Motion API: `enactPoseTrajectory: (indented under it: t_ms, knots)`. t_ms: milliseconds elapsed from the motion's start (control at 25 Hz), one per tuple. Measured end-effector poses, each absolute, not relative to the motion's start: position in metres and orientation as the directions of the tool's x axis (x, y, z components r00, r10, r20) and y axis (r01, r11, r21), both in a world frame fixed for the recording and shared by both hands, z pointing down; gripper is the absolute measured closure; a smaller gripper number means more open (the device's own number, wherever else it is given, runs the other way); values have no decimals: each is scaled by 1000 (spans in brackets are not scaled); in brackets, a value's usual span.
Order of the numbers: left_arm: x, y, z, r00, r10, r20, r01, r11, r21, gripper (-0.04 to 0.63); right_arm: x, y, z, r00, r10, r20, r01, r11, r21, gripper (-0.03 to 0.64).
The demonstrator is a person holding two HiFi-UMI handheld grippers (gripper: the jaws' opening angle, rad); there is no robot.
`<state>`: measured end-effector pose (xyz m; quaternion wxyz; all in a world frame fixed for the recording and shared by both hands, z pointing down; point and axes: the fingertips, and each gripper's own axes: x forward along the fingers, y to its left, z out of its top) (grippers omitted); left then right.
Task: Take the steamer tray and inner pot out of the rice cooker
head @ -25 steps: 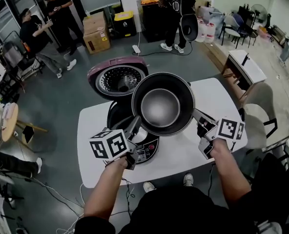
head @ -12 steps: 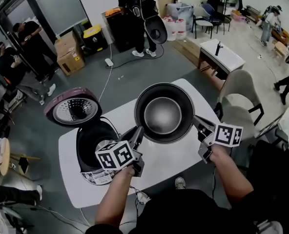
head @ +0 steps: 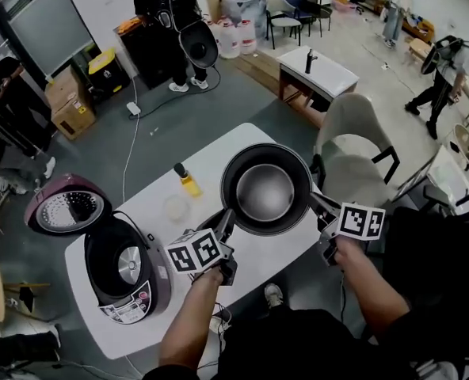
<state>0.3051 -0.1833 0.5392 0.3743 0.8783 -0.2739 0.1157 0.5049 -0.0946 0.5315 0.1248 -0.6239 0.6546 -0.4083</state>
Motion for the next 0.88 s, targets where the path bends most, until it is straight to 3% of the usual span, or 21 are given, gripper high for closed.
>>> enactPoseTrajectory:
  t_ms: [600, 880]
  knots:
    - [377, -148, 645, 818, -231, 526, -566, -482, 669, 561, 565, -40, 637, -113, -832, 543, -653, -350, -672, 595]
    - [383, -146, 656, 814, -217, 539, -568, -489, 662, 543, 568, -38, 655, -80, -838, 540, -637, -374, -675, 586]
